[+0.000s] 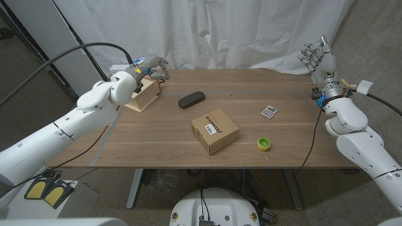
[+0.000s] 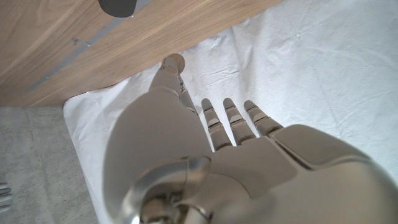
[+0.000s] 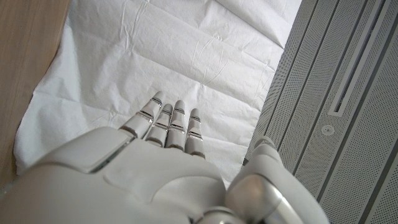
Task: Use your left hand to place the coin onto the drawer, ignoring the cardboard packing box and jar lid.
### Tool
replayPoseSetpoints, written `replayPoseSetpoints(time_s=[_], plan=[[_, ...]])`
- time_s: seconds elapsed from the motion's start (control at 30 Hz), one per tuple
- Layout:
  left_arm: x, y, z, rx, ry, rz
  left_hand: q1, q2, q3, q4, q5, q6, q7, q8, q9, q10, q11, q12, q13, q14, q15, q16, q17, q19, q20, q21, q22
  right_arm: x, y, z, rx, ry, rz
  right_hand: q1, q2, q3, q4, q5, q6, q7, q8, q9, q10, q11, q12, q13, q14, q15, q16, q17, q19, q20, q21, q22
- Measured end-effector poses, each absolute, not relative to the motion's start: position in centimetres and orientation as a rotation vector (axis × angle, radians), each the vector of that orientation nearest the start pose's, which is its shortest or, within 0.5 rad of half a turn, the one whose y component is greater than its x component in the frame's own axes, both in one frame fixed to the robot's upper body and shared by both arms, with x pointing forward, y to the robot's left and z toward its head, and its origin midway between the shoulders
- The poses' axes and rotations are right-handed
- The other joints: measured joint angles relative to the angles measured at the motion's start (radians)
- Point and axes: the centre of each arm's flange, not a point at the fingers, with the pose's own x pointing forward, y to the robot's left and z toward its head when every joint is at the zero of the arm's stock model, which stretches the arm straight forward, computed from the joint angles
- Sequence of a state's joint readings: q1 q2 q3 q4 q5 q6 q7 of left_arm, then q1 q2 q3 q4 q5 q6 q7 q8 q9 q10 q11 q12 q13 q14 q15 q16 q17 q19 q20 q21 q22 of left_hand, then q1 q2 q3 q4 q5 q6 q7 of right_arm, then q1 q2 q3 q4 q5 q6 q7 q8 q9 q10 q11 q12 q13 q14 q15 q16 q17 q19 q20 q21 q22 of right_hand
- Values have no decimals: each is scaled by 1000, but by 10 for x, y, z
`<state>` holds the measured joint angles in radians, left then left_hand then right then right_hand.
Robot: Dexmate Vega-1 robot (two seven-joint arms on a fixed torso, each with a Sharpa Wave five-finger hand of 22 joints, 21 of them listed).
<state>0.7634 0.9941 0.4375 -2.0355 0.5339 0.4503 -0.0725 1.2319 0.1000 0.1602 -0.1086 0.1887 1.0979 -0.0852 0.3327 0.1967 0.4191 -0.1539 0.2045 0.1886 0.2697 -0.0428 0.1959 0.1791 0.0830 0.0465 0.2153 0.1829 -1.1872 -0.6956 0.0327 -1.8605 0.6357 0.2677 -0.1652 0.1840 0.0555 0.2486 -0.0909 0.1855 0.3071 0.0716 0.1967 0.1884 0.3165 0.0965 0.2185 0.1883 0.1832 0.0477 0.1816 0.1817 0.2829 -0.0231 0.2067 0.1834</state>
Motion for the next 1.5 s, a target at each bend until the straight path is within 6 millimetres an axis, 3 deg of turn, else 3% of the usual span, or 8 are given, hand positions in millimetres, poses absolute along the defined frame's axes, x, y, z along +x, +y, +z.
replayPoseSetpoints(time_s=[0.77, 1.5], plan=[[547, 317, 137, 1597, -525, 579, -6, -5, 0, 0, 0, 2, -2, 4, 0, 11, -11, 0, 0, 10, 0, 0, 0, 5, -5, 0, -2, 502, -381, 60, 3, -889, -1, 0, 0, 0, 0, 0, 0, 0, 0, 0, 0, 0, 0, 0, 0, 0, 0, 0, 0, 0, 0, 0], [572, 345, 135, 1576, -470, 755, -8, -3, 2, 2, 0, 2, -2, 8, 1, 16, -16, 0, 0, 16, 6, 0, 5, 11, -11, 0, -1, 500, -379, 58, 4, -877, -3, 0, 0, -4, -4, 0, 0, 0, 0, 0, 0, 0, 0, 0, 0, 0, 0, 0, 0, 0, 0, 0]])
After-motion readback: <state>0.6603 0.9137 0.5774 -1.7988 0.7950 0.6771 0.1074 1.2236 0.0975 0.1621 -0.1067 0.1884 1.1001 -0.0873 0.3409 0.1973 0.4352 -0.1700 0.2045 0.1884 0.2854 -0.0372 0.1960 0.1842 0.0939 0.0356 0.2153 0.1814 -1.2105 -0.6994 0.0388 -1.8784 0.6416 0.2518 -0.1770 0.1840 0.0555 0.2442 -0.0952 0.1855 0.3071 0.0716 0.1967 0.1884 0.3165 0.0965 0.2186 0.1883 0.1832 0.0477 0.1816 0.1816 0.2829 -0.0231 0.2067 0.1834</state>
